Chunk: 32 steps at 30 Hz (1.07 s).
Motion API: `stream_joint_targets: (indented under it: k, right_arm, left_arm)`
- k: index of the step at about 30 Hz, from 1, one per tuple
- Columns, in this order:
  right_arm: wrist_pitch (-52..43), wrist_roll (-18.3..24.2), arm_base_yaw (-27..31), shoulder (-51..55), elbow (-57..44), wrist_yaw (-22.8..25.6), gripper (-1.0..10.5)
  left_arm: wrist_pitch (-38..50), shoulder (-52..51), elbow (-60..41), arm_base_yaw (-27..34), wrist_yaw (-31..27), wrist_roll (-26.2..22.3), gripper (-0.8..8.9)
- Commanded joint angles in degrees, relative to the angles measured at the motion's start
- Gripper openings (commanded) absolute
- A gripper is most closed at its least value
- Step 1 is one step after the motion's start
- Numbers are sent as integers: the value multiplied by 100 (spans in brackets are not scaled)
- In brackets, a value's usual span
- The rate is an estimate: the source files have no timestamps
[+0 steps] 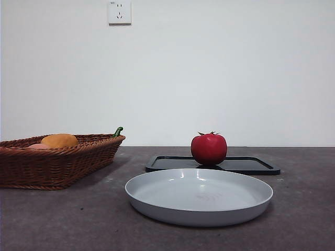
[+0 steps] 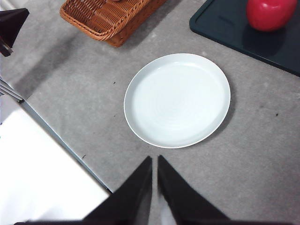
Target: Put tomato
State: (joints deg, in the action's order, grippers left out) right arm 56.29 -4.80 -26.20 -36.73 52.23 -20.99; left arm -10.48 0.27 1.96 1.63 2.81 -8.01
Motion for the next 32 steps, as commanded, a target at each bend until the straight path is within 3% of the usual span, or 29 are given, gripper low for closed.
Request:
stream_joint_targets:
  k: [1,13,17,23,32]
  right_arm:
    - [-61,-50,-31,-22,50,0,8]
    - [-68,-31,-15,-2,50,2,8]
    - [-216,354,332,251,39,42,8]
    - [-1486,420,1427,949,-433,39,8]
    - [-4240,426,2328,2216,-2627,68,8]
  left_arm:
    - [-59,-9,-111,7,-9,11,8]
    - [-59,-9,-111,7,-9,11,8]
    - [-59,-11,-111,7,-9,11,8]
    - [-59,-9,-111,7,-9,11,8]
    - [-59,-9,-111,7,-9,11,8]
